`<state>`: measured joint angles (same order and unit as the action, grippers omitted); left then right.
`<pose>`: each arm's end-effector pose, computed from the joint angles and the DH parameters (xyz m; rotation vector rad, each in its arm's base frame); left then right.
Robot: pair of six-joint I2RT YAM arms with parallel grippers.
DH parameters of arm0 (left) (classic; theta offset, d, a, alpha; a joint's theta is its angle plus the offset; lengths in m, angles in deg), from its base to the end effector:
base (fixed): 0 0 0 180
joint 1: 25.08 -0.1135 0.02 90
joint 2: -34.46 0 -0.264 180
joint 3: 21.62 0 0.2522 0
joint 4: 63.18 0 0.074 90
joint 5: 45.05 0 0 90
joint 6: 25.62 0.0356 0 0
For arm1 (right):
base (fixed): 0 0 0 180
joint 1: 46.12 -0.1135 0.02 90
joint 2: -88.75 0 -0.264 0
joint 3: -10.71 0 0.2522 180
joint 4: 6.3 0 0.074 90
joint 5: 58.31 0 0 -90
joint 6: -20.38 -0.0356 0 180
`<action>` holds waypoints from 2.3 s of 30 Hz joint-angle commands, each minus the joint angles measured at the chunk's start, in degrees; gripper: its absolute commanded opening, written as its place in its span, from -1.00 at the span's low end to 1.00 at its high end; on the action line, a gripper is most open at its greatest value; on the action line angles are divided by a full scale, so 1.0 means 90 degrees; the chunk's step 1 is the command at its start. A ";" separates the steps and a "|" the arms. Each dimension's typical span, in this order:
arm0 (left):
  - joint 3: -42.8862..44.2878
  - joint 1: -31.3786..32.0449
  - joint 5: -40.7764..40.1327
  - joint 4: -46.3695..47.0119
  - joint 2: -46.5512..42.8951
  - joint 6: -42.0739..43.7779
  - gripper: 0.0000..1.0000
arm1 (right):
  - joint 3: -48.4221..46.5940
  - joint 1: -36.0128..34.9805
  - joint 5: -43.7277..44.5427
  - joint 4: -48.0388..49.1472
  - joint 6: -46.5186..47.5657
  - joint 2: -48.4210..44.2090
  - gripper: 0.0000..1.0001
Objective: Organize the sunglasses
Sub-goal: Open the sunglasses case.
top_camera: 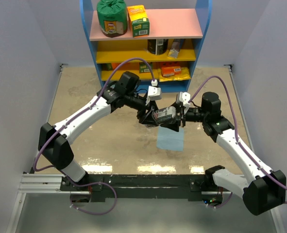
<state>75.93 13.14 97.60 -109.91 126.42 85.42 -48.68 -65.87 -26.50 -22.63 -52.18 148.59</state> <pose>0.2591 -0.2400 0.3390 1.4895 1.6371 -1.2030 0.2047 0.1056 0.3130 -1.1988 1.3763 0.9637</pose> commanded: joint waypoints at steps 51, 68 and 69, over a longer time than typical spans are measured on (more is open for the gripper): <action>-0.0306 -0.1111 -0.0244 0.1564 0.0202 -0.2513 -1.00 | -0.0028 -0.0071 -0.0614 -0.0115 0.1012 -0.0232 -1.00; -0.0423 -0.1248 -0.0419 0.1740 0.0153 -0.2718 -1.00 | -0.0038 -0.0071 -0.0682 -0.0203 0.1091 -0.0252 -1.00; -0.0433 -0.1258 -0.0439 0.1769 0.0153 -0.2728 -1.00 | -0.0038 -0.0071 -0.0682 -0.0203 0.1100 -0.0261 -1.00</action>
<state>72.72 6.80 108.70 -97.72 127.47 66.88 -48.68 -65.13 -25.87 -23.48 -47.40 148.59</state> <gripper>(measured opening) 0.686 0.659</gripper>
